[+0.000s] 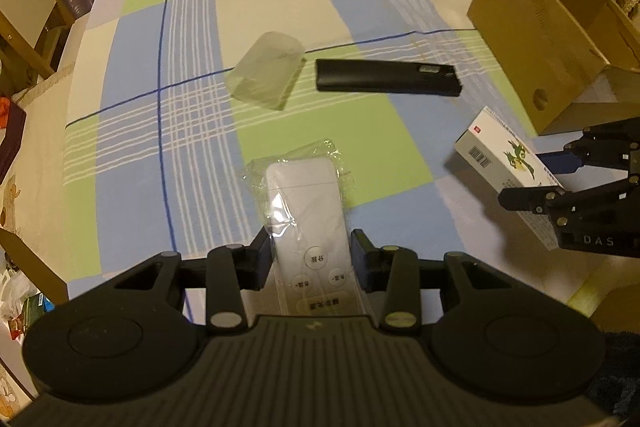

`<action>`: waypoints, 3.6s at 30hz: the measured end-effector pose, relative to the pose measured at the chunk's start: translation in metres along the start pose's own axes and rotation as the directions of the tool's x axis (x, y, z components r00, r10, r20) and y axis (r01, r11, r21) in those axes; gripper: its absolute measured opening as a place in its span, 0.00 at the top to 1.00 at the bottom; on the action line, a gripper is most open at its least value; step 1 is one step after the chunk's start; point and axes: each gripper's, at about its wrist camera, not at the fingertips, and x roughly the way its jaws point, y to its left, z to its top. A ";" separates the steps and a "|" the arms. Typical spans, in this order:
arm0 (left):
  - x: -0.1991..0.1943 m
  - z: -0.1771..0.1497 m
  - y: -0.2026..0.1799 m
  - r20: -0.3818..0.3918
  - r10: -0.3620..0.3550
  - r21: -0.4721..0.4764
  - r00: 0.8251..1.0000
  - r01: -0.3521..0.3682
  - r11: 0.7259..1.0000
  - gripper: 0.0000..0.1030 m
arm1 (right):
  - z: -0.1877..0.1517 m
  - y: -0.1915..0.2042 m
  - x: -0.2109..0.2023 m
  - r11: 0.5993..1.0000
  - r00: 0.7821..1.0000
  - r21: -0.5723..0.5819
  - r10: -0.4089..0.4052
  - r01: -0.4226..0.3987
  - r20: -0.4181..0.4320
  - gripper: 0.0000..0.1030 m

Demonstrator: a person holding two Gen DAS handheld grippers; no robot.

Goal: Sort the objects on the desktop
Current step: 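Carry the ointment box and wrapped remote over the cardboard box with both tools, then lower both items into the cardboard box and open both tools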

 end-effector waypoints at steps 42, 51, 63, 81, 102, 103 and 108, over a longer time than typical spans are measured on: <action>-0.065 0.131 -0.207 0.236 -0.239 0.307 0.942 0.161 0.938 0.66 | -0.030 -0.205 -0.196 0.954 0.951 0.298 -0.107 0.016 0.292 0.64; -0.060 0.181 -0.272 0.265 -0.303 0.389 0.916 0.186 0.902 0.66 | -0.026 -0.265 -0.221 0.963 0.947 0.258 -0.157 0.084 0.281 0.64; -0.001 0.235 -0.337 0.199 -0.300 0.309 0.933 0.231 0.923 0.66 | 0.015 -0.325 -0.182 0.990 0.976 0.059 -0.139 0.131 0.167 0.64; 0.114 0.253 -0.361 0.018 -0.205 0.117 0.979 0.201 0.973 0.66 | 0.040 -0.370 -0.087 0.955 0.993 -0.295 -0.057 0.025 -0.100 0.64; 0.174 0.260 -0.353 -0.109 -0.138 0.055 0.984 0.145 0.988 0.65 | 0.046 -0.381 -0.015 0.902 0.950 -0.430 -0.090 -0.049 -0.298 0.50; 0.173 0.260 -0.351 -0.109 -0.141 0.048 0.984 0.147 0.988 0.62 | 0.046 -0.382 -0.018 0.907 0.952 -0.416 -0.069 -0.064 -0.297 0.45; 0.166 0.261 -0.349 -0.096 -0.134 0.045 0.986 0.138 0.989 0.55 | 0.045 -0.381 -0.026 0.917 0.957 -0.395 -0.064 -0.056 -0.283 0.35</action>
